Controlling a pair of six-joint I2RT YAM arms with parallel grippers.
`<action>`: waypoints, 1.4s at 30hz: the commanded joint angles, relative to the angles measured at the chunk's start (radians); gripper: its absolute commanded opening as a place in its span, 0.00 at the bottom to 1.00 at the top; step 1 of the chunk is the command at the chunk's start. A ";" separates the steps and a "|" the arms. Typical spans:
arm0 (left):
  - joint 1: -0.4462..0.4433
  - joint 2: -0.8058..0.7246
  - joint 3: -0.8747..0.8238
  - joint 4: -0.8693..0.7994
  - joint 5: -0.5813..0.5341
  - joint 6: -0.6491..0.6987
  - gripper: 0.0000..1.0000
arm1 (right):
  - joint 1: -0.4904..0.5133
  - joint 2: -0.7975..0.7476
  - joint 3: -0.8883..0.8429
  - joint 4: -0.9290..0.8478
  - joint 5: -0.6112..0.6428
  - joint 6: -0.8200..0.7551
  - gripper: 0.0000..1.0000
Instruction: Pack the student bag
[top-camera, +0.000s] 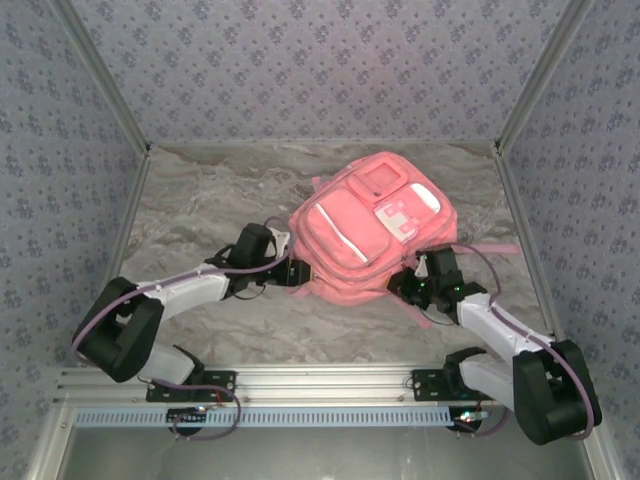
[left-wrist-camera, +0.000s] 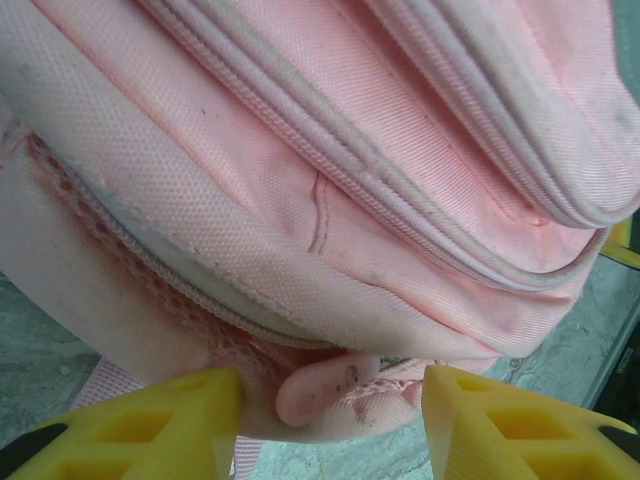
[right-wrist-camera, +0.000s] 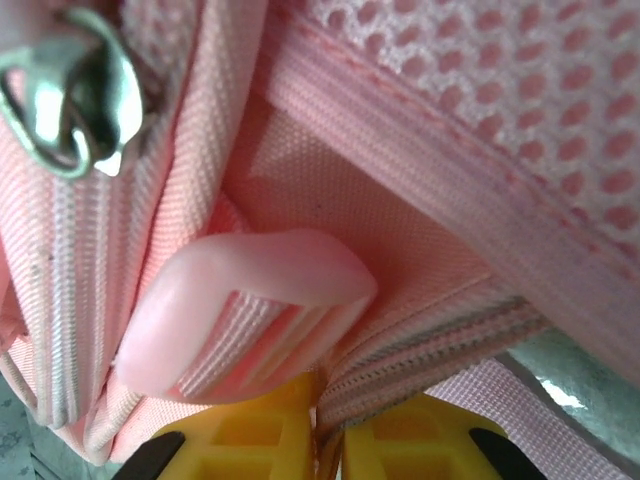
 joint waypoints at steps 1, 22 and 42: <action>0.006 0.019 0.032 0.031 0.008 0.026 0.51 | 0.001 0.026 0.010 0.053 -0.068 -0.018 0.13; 0.003 0.090 0.007 0.174 0.123 -0.009 0.22 | -0.003 0.120 -0.007 0.142 -0.107 -0.005 0.10; -0.053 0.021 0.003 0.044 0.075 0.012 0.02 | -0.008 0.124 -0.011 0.143 -0.105 -0.005 0.09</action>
